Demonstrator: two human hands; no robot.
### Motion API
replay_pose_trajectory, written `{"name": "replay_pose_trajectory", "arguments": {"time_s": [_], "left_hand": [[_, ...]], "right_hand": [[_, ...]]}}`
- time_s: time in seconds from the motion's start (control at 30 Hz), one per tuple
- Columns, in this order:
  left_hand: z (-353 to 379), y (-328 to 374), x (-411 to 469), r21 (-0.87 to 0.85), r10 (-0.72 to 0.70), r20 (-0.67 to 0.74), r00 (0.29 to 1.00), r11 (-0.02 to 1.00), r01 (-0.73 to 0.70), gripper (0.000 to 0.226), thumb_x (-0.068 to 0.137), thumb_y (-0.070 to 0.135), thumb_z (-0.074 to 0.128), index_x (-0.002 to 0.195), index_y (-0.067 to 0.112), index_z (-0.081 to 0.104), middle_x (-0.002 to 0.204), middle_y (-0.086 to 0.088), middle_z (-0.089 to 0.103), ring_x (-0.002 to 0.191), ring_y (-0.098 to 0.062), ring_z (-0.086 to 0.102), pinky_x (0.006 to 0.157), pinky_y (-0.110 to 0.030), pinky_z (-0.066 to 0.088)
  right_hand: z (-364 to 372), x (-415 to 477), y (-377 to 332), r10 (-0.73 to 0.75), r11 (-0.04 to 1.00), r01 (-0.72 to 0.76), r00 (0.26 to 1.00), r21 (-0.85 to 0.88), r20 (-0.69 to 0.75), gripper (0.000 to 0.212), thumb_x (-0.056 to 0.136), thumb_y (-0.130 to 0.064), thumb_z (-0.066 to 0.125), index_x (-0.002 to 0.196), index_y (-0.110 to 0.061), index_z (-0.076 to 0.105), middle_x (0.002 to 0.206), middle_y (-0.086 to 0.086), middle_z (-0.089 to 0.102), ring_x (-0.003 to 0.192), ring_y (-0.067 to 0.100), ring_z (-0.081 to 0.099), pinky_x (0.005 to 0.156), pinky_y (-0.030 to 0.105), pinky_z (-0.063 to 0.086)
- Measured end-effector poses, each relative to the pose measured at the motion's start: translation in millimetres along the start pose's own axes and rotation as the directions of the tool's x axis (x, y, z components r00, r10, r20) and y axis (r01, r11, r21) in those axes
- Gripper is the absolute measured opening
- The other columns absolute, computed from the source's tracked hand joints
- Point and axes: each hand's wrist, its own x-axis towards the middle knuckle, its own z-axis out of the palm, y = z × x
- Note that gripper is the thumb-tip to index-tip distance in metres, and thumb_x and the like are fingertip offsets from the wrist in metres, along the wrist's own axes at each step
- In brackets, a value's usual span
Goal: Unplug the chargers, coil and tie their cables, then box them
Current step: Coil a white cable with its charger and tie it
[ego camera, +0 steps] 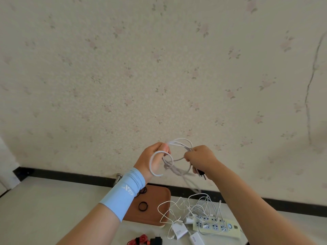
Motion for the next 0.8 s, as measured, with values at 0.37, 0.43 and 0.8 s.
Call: {"name": "replay_pose_trajectory", "arguments": {"time_s": [0.37,0.43,0.8], "left_hand": [[11,9,3,0.353,0.03,-0.055,0.998,0.935,-0.009,0.034,0.1,0.029,0.05,0.068,0.02,0.055,0.049,0.01,0.043,0.044,-0.006,0.04,0.054,-0.023,0.041],[9,12,5,0.423,0.05,-0.061,0.997,0.906,-0.02,0.035,0.1,0.031,0.051,0.068,0.02,0.058,0.048,0.011,0.042,0.043,-0.004,0.037,0.05,-0.019,0.037],[2,5,-4,-0.157,-0.253,0.001,0.967,0.955,0.25,0.043,0.102,0.044,0.041,0.071,0.014,0.046,0.05,0.006,0.024,0.04,-0.01,0.022,0.041,-0.02,0.022]], "right_hand": [[-4,7,-1,0.049,0.79,-0.147,0.983,-0.595,-0.178,0.01,0.084,-0.022,0.058,0.075,-0.017,0.061,0.071,-0.001,0.066,0.064,0.016,0.065,0.056,0.021,0.042],[-4,8,1,0.068,0.797,-0.122,0.991,-0.591,-0.114,0.01,0.084,-0.022,0.057,0.077,-0.016,0.06,0.067,0.0,0.067,0.058,0.015,0.065,0.057,0.022,0.044],[-22,-6,7,-0.194,0.967,0.252,0.797,-0.023,0.571,0.028,0.088,-0.017,0.073,0.116,-0.016,0.073,0.107,-0.008,0.077,0.044,0.01,0.046,0.048,0.02,0.041]]}}
